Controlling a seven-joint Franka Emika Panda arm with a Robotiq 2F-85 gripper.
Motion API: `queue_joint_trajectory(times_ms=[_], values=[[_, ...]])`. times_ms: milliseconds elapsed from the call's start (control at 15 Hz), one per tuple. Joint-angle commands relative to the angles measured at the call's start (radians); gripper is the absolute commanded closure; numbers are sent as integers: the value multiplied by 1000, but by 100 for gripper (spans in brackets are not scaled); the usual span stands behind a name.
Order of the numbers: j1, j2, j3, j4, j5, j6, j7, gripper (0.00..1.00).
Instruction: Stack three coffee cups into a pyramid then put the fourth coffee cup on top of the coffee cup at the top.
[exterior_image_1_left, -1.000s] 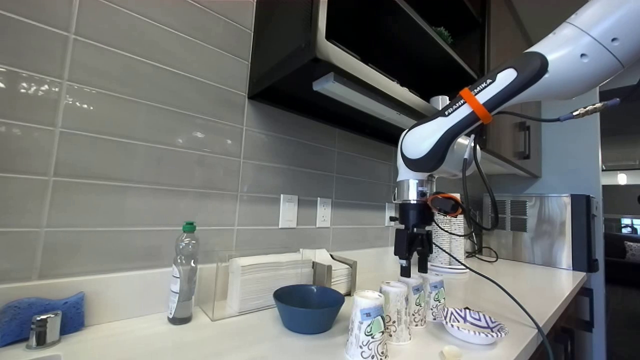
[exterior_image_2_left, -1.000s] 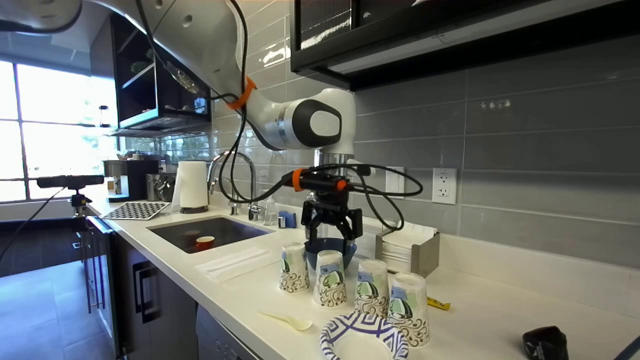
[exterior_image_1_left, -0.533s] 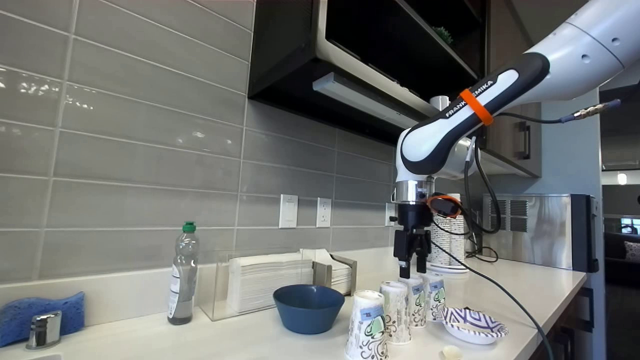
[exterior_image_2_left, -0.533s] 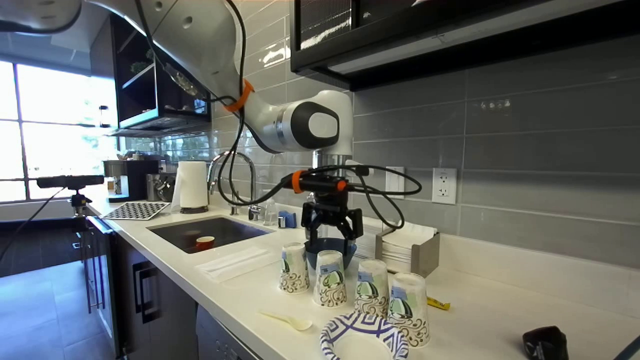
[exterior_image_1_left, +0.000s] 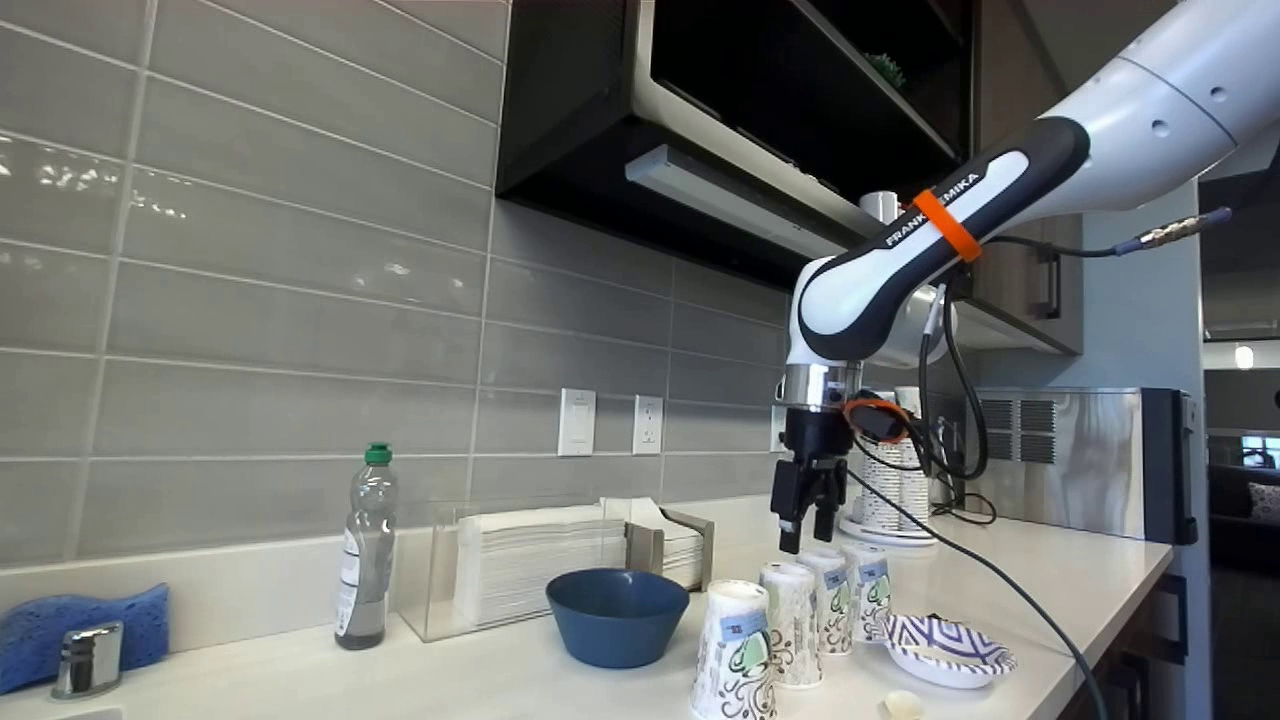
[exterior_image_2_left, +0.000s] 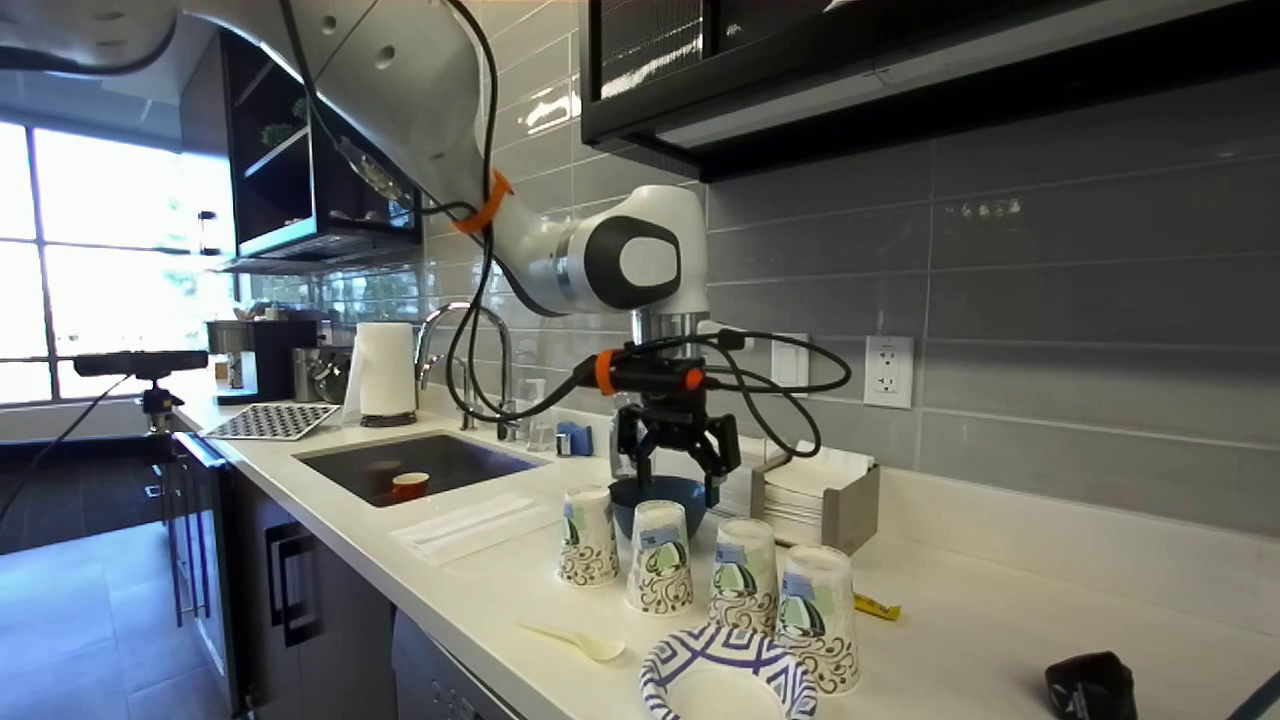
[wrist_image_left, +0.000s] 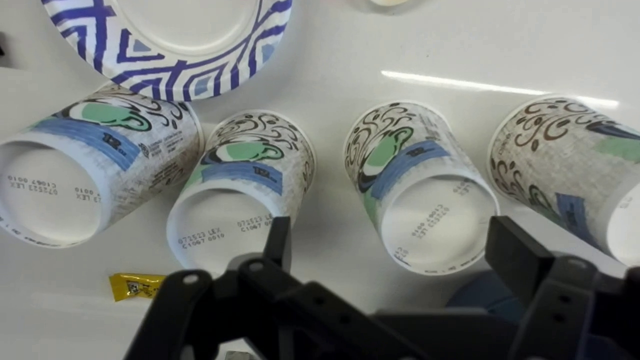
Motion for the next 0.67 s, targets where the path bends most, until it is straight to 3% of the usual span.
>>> queue_joint_trajectory(times_ms=[0, 333, 467, 600], values=[[1, 12, 0, -13, -39, 57, 3, 0], [0, 29, 2, -9, -39, 65, -3, 3], [0, 32, 2, -9, -40, 69, -5, 24], [0, 32, 2, -10, -41, 73, -7, 37]])
